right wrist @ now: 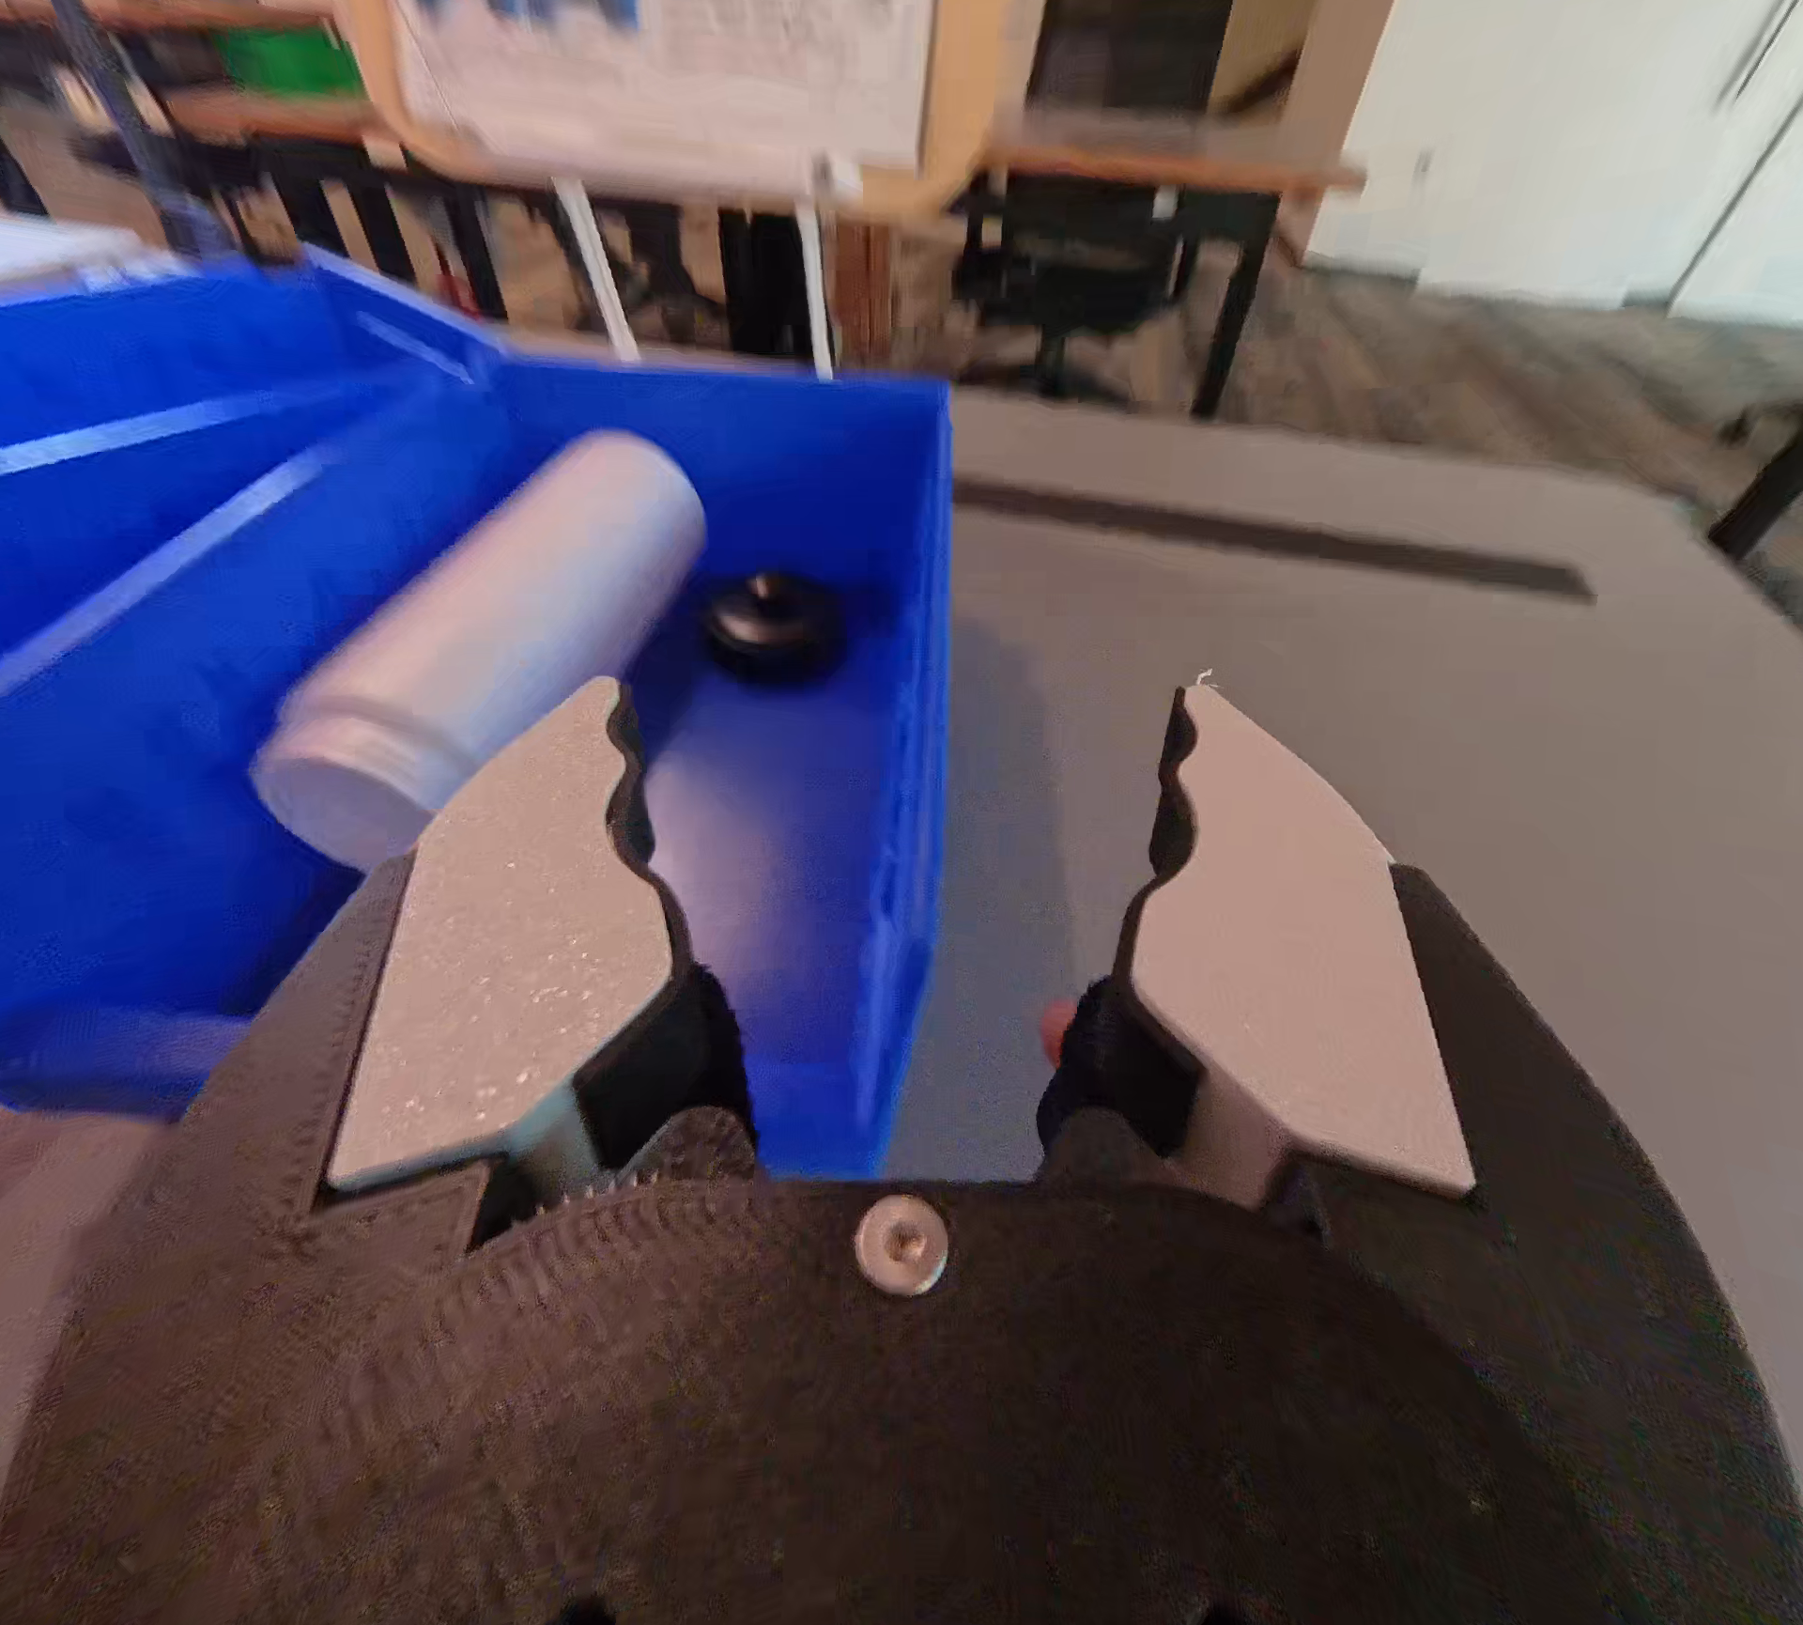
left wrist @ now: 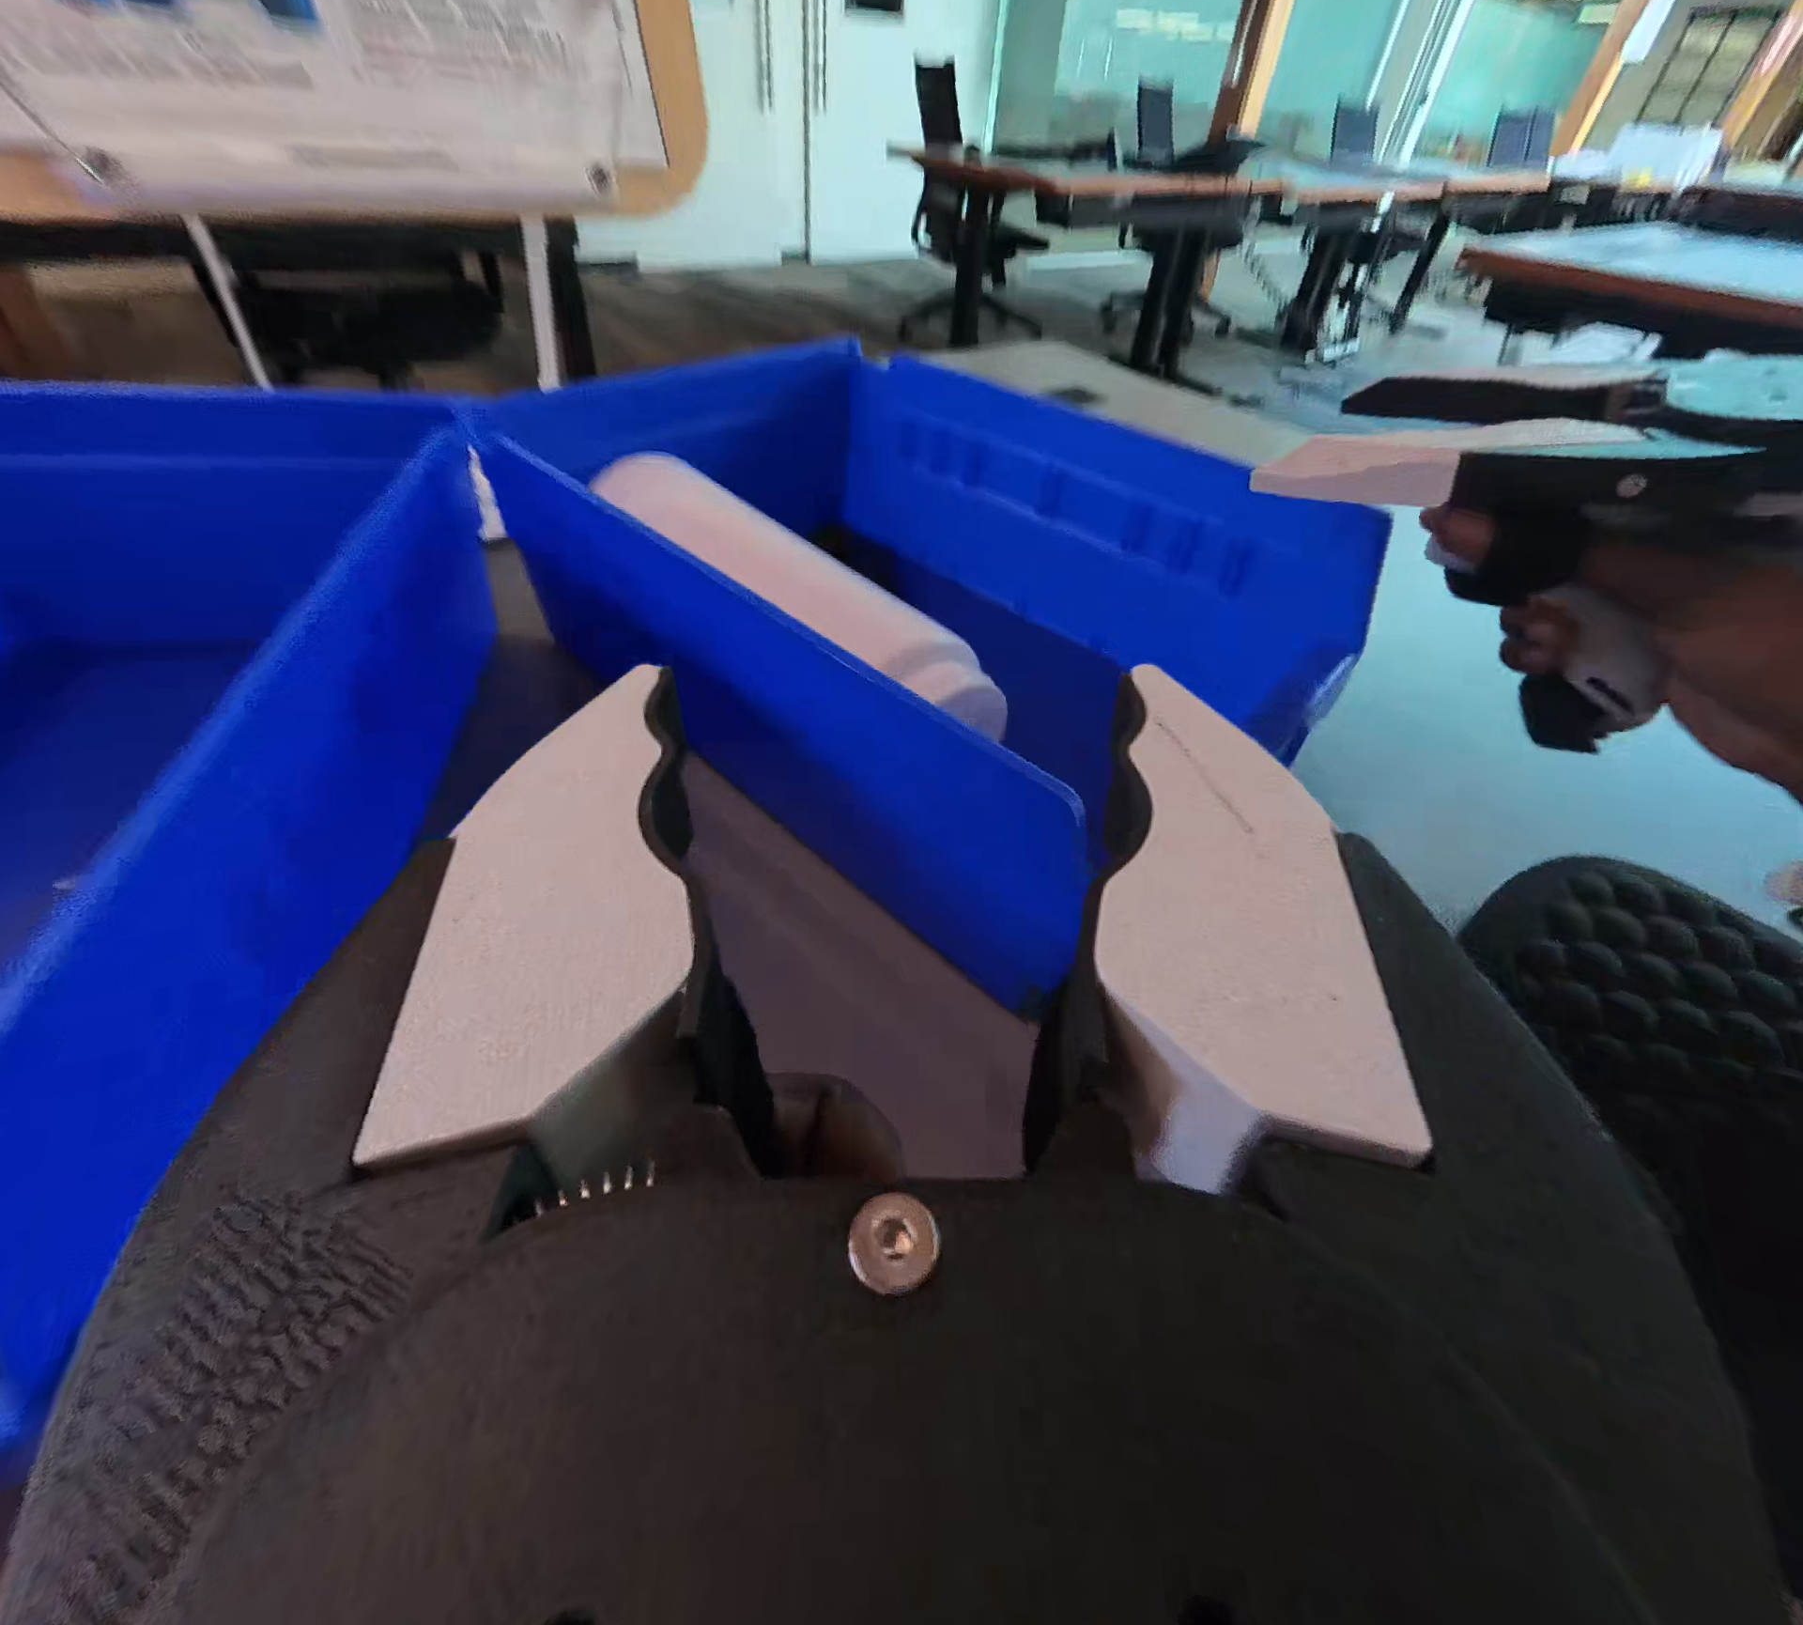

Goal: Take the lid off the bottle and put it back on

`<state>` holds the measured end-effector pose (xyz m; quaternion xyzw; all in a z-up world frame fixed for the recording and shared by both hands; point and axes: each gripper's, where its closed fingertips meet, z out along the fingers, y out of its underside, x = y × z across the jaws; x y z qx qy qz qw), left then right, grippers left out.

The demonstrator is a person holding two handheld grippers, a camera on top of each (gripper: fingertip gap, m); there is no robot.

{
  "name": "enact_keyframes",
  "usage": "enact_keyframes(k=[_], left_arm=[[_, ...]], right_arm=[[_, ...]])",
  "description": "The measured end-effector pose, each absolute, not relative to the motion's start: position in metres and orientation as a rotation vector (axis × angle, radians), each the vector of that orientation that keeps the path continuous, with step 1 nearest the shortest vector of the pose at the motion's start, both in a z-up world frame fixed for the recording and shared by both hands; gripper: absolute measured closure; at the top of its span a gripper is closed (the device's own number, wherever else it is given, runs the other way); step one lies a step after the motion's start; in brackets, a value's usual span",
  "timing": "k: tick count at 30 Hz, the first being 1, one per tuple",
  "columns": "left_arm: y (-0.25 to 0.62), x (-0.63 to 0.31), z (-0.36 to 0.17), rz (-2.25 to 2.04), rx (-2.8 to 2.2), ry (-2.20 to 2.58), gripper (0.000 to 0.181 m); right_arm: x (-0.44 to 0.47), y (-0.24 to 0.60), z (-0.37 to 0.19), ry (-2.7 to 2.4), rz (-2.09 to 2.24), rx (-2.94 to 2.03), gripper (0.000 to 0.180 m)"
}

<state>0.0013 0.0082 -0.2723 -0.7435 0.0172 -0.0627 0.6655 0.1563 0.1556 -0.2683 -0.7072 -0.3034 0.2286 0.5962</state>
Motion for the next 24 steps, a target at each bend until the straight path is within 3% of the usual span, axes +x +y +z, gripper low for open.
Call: enact_keyframes(k=[3,5,6,7,9,15,24], left_arm=[[0.028,0.015,-0.299,-0.136,-1.803,0.041,0.097],[0.038,0.016,-0.317,-0.087,-1.881,0.051,0.101],[0.042,0.019,-0.326,-0.078,-1.918,0.071,0.108],[0.043,0.022,-0.331,-0.079,-1.945,0.081,0.122],[0.044,0.016,-0.33,0.04,-1.944,0.081,0.141],[0.043,0.008,-0.308,0.133,-1.888,0.1,0.157],[0.008,-0.035,-0.2,0.241,-1.732,0.114,0.16]], right_arm=[[0.161,0.163,-0.316,-0.821,0.492,-1.837,0.069],[0.155,0.161,-0.336,-0.876,0.514,-1.901,0.082],[0.15,0.156,-0.343,-0.919,0.549,-1.928,0.103],[0.145,0.147,-0.349,-0.984,0.579,-1.948,0.142],[0.154,0.152,-0.352,-1.019,0.406,-1.943,0.171],[0.165,0.136,-0.321,-0.984,0.19,-1.866,0.172],[0.129,0.101,-0.207,-0.931,0.136,-1.686,0.171]])
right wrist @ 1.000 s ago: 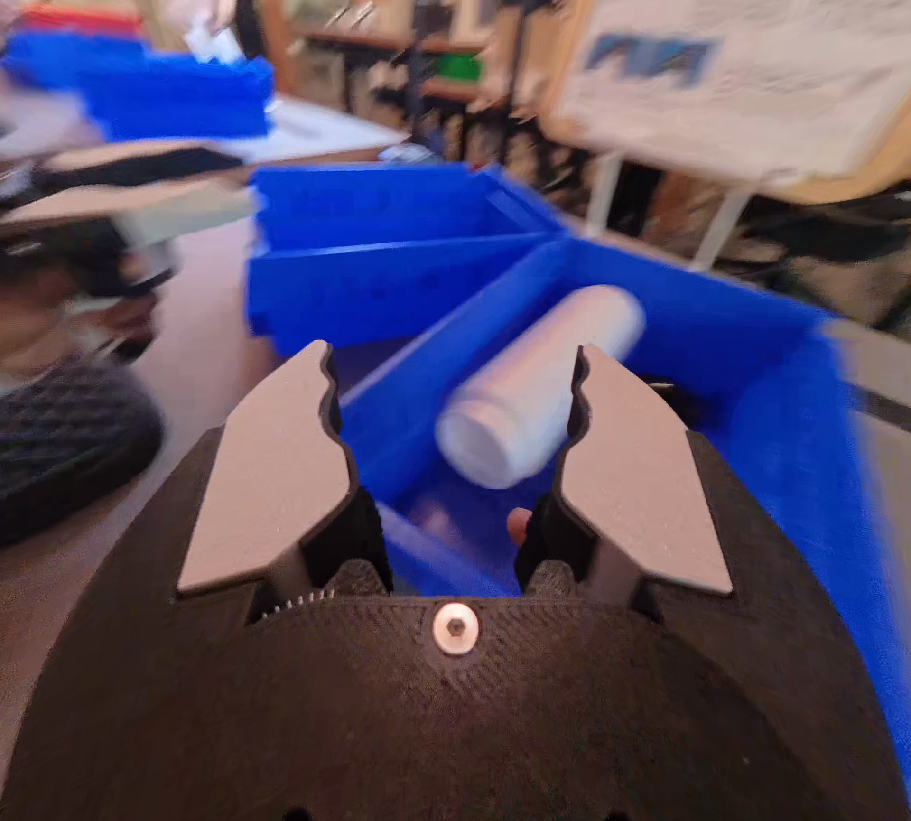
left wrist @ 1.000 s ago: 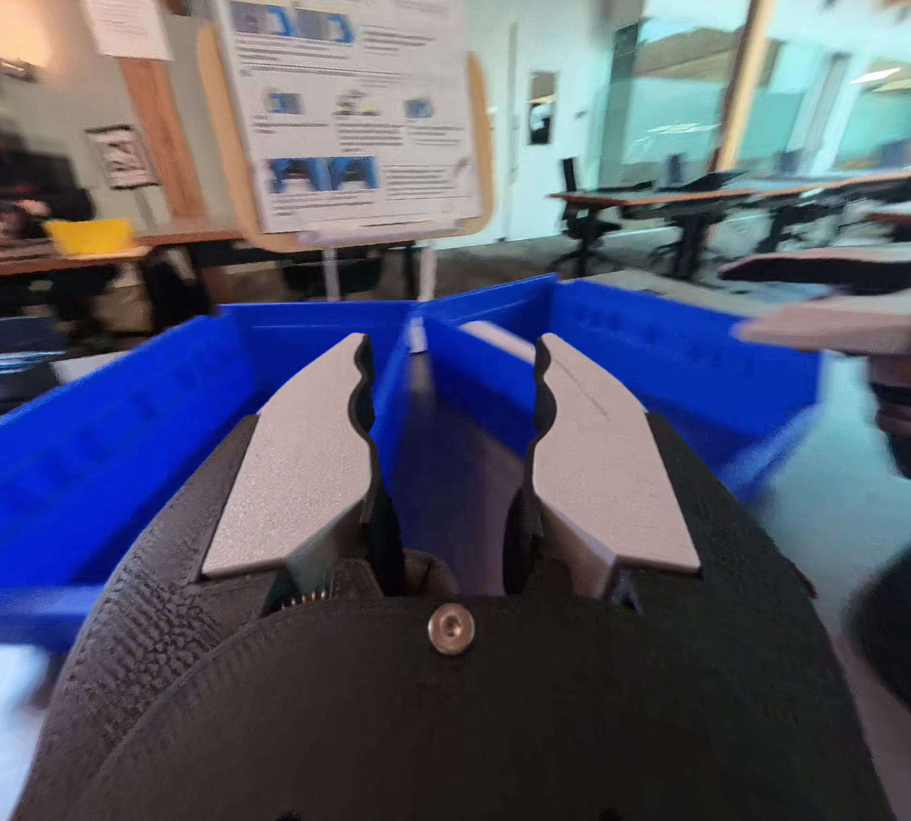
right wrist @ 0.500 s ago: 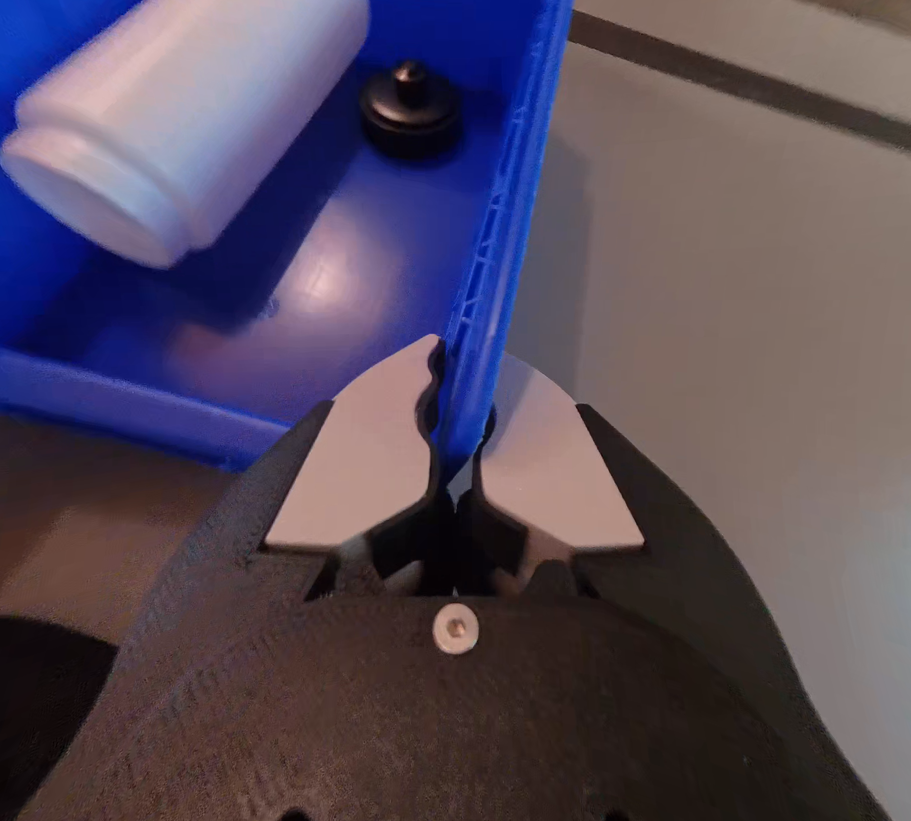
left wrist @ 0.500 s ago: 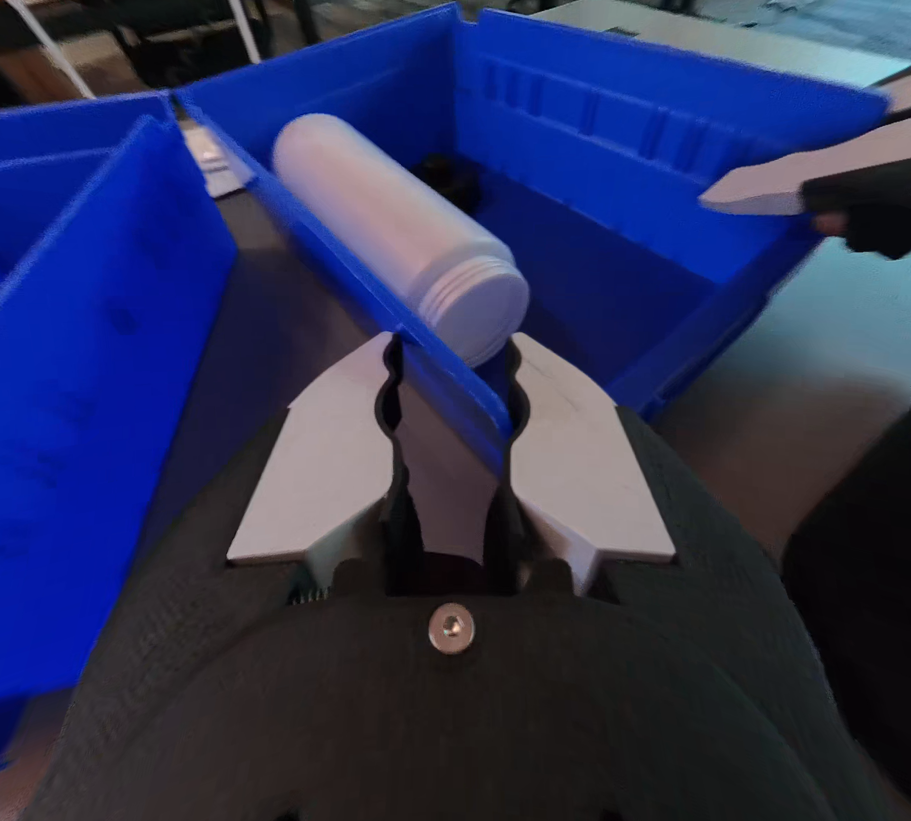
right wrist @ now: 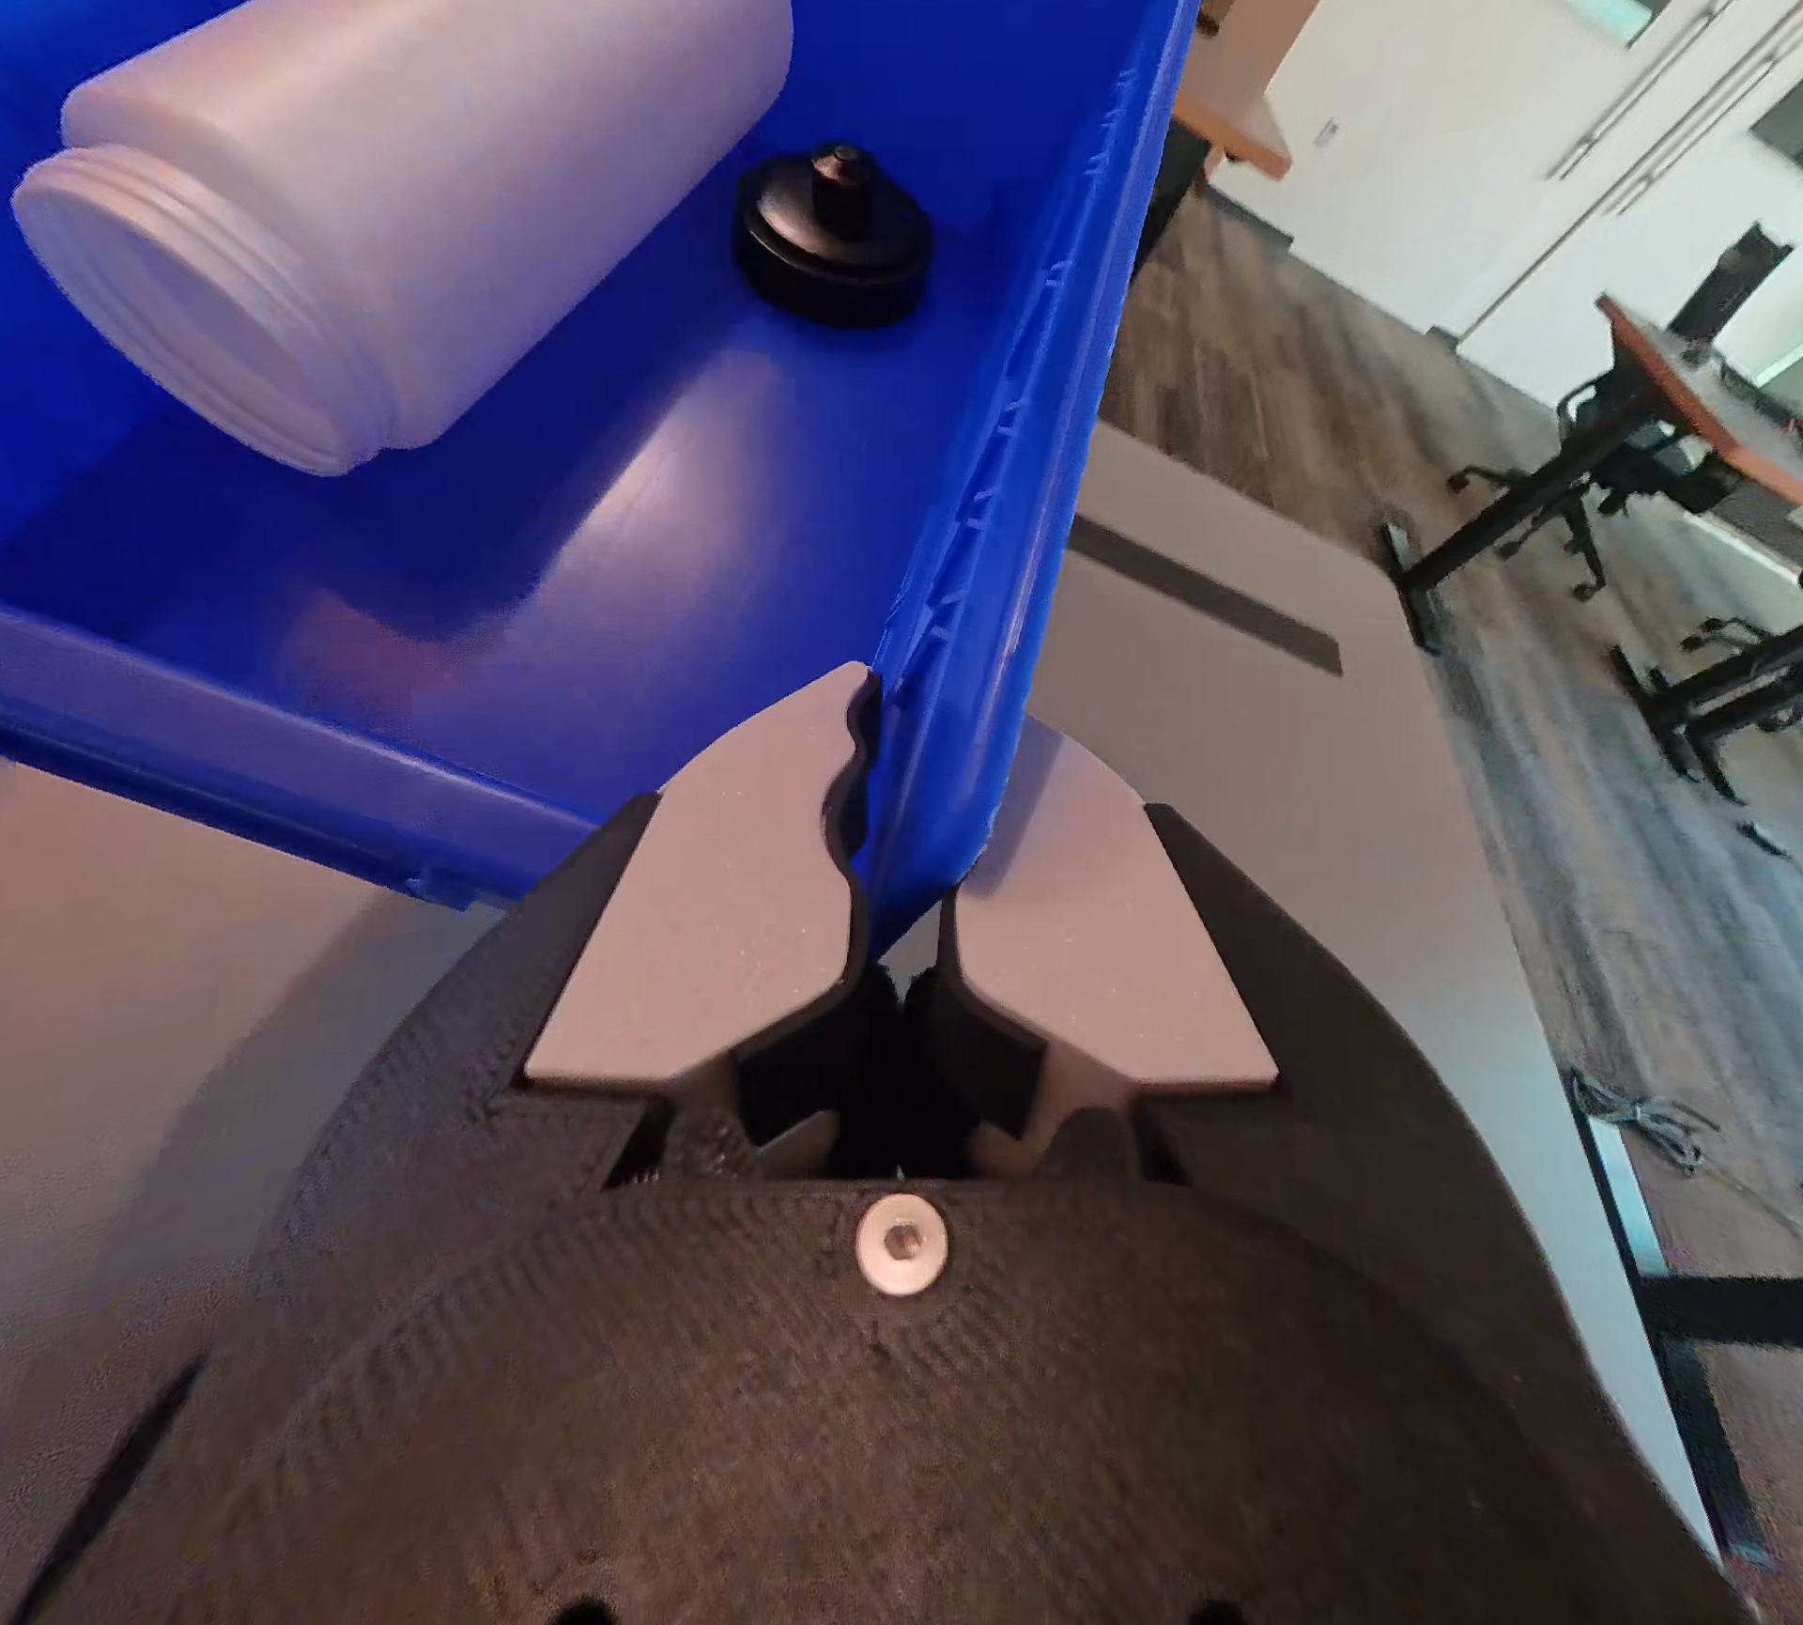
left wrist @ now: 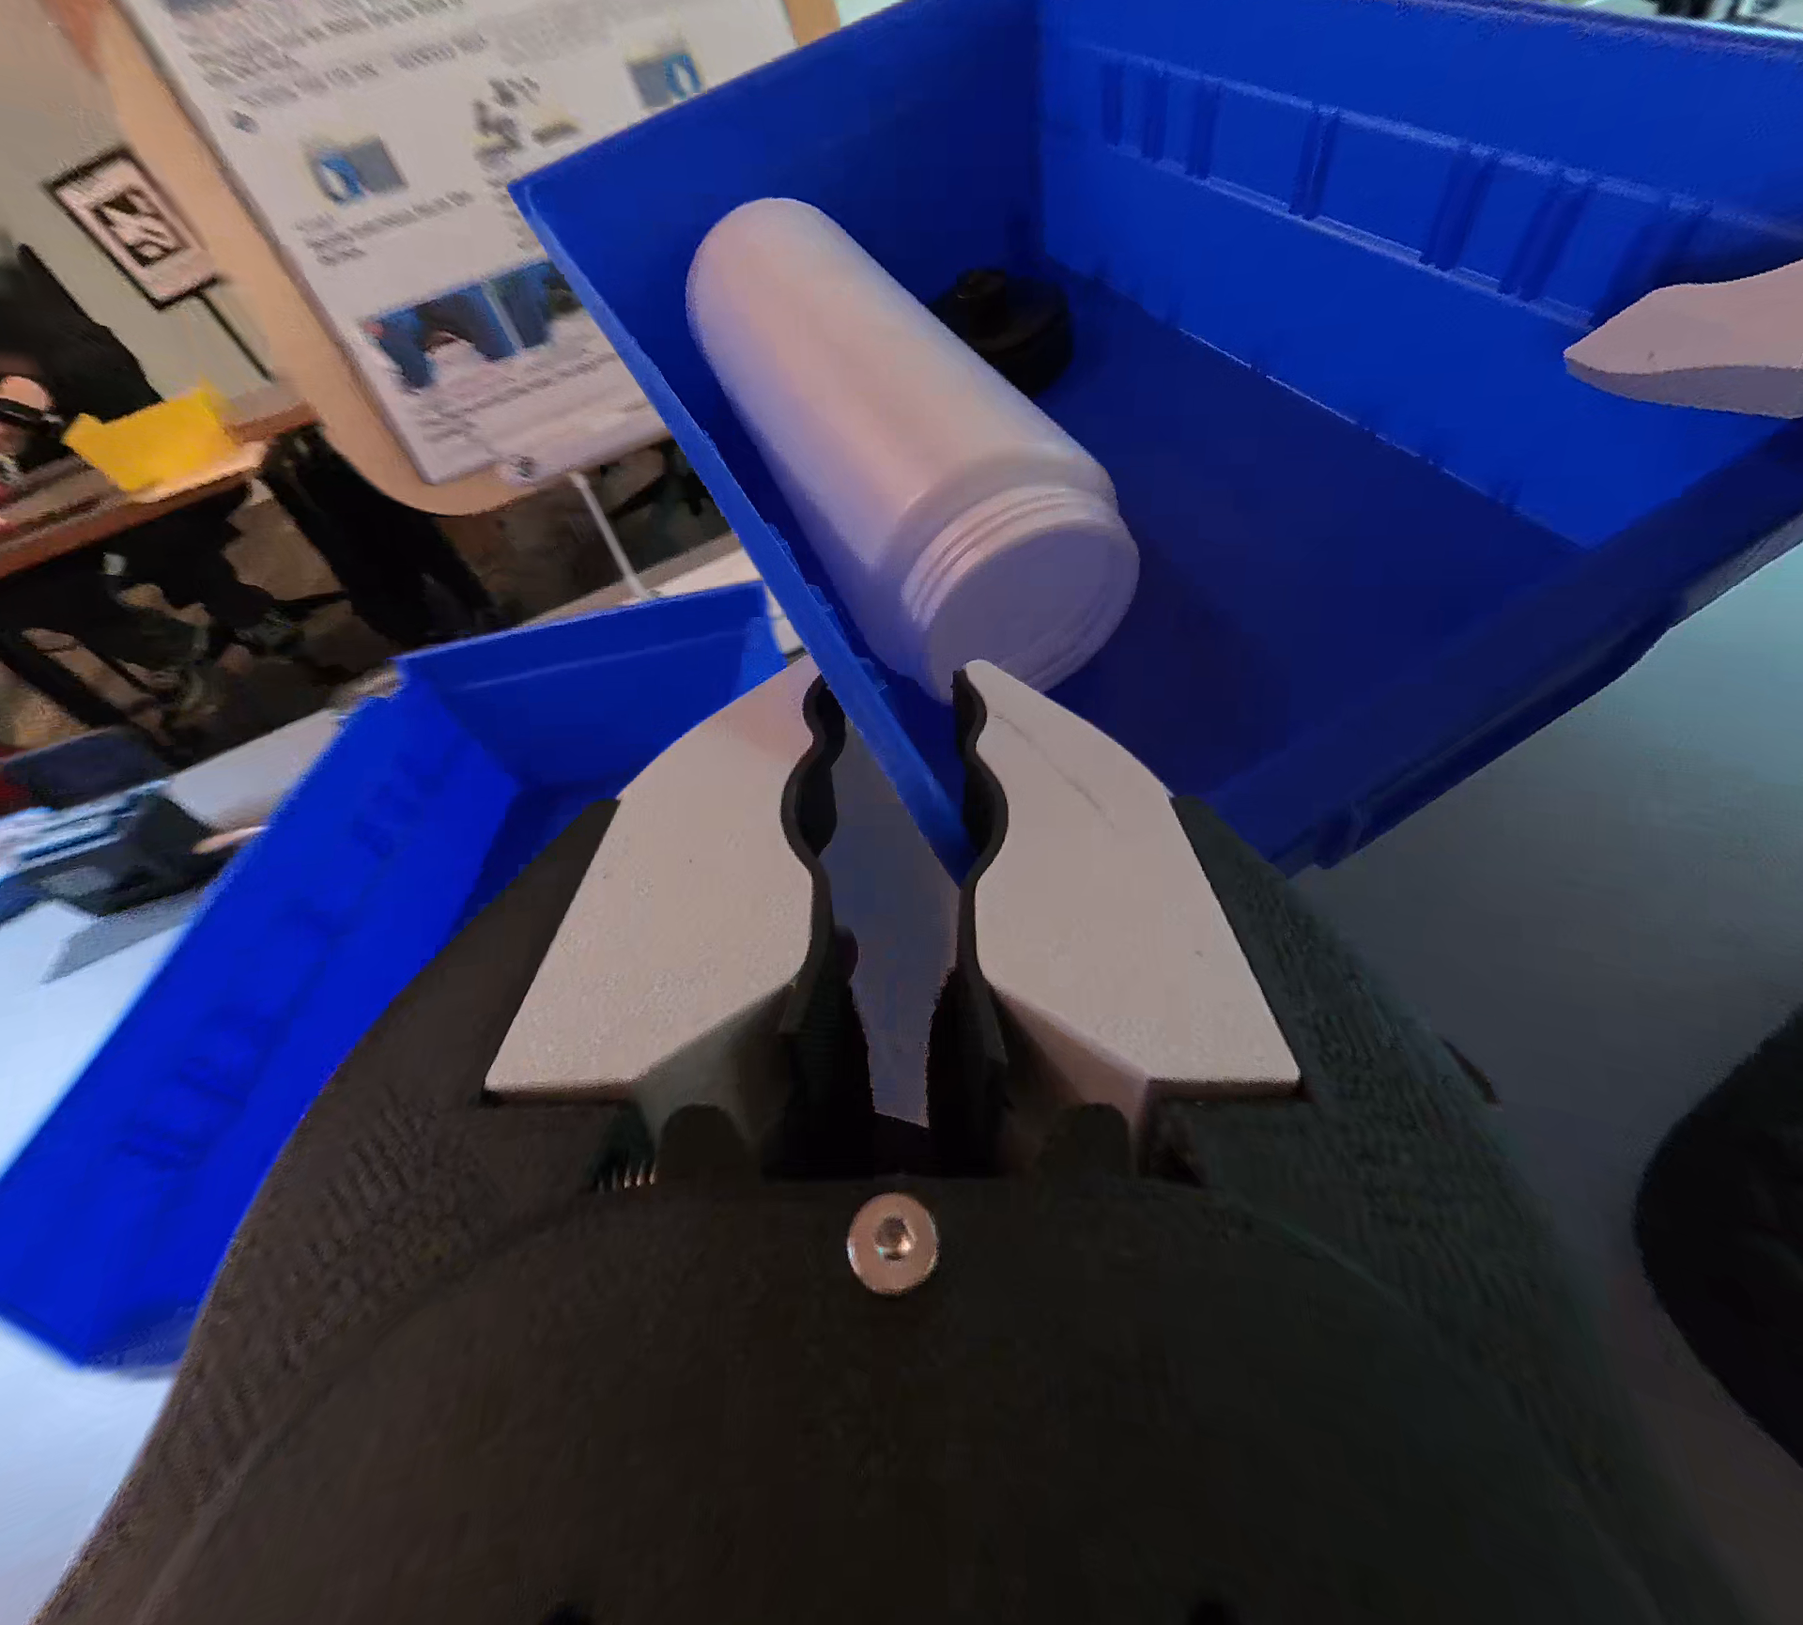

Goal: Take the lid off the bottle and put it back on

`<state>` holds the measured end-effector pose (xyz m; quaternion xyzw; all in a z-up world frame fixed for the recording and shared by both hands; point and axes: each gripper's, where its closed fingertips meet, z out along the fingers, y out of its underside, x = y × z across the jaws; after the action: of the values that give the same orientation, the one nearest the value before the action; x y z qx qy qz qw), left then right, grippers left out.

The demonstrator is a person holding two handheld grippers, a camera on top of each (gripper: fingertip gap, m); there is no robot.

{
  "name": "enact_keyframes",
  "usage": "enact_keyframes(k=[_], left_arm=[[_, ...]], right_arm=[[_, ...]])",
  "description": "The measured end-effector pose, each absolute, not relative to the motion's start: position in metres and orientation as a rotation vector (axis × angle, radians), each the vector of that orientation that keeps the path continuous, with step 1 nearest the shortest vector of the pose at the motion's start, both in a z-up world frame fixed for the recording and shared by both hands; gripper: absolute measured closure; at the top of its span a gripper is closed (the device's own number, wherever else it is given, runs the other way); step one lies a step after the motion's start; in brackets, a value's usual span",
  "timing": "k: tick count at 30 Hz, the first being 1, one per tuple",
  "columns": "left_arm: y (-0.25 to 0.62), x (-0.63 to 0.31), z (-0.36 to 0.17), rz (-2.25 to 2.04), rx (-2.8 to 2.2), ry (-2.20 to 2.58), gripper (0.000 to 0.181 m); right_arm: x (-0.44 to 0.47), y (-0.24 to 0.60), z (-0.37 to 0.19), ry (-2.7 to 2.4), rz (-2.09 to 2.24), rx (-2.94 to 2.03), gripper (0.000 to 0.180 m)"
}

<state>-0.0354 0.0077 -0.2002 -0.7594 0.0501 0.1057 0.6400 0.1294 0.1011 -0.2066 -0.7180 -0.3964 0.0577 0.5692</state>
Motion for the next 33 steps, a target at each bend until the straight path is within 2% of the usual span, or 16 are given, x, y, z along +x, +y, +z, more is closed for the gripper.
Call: enact_keyframes(k=[8,15,23,24,33], left_arm=[[-0.096,-0.143,-0.153,0.49,-1.703,-0.046,0.16],[-0.228,-0.235,-0.152,0.717,-1.739,-0.297,0.161],[-0.319,-0.288,-0.207,0.887,-1.774,-0.505,0.166],[-0.323,-0.29,-0.217,0.888,-1.784,-0.518,0.166],[-0.321,-0.301,-0.283,0.752,-1.795,-0.595,0.165]], right_arm=[[-0.005,0.038,-0.169,-1.12,0.356,-1.507,0.169],[-0.146,-0.068,-0.203,-1.424,0.64,-1.369,0.167],[-0.223,-0.165,-0.286,-1.633,0.836,-1.335,0.161],[-0.226,-0.17,-0.297,-1.649,0.839,-1.345,0.166],[-0.224,-0.164,-0.34,-1.72,0.694,-1.345,0.165]])
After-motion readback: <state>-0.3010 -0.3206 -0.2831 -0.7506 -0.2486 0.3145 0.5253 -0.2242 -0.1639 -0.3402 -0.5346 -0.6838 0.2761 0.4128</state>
